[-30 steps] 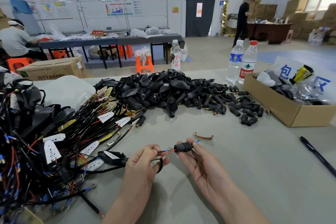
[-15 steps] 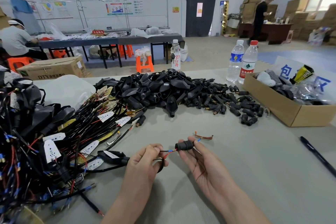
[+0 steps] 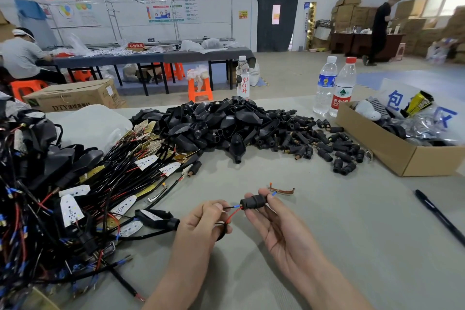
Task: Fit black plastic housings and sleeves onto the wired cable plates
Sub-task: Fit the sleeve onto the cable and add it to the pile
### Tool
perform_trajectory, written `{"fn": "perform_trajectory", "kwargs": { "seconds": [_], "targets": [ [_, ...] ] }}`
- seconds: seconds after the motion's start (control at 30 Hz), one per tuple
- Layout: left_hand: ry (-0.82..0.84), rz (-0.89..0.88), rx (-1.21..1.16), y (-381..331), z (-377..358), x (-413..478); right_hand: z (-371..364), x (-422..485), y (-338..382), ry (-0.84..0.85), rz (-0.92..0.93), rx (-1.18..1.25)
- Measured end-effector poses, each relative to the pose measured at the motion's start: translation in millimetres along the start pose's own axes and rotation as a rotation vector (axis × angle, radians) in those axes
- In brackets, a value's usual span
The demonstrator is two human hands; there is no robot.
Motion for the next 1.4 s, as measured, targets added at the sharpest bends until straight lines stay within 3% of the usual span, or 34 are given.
{"fn": "perform_trajectory", "kwargs": {
  "seconds": [0.2, 0.5, 0.7, 1.07, 1.4],
  "targets": [
    [-0.025, -0.15, 0.313, -11, -4, -9, 0, -1, 1, -0.006, 0.041, -0.002],
    [-0.058, -0.153, 0.32, -11, -2, -10, -7, -4, -6, 0.021, 0.09, -0.095],
    [-0.057, -0.294, 0.632, -6, -12, -15, -8, -6, -7, 0.032, 0.087, -0.092],
    [-0.058, -0.224, 0.479, -8, -4, -11, -5, -5, -2, -0.032, 0.068, -0.046],
    [-0.004, -0.286, 0.574, -5, -8, -10, -5, -5, -7, -0.032, 0.023, 0.018]
  ]
}}
Point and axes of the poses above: each hand's wrist, its own x-axis towards the middle knuckle, its own z-axis out of the back of the hand, y = z × x, the point moved 6 cm from there along x, towards the middle knuckle, and after that the axes turned 7 degrees about z, right-handed, at the moved point
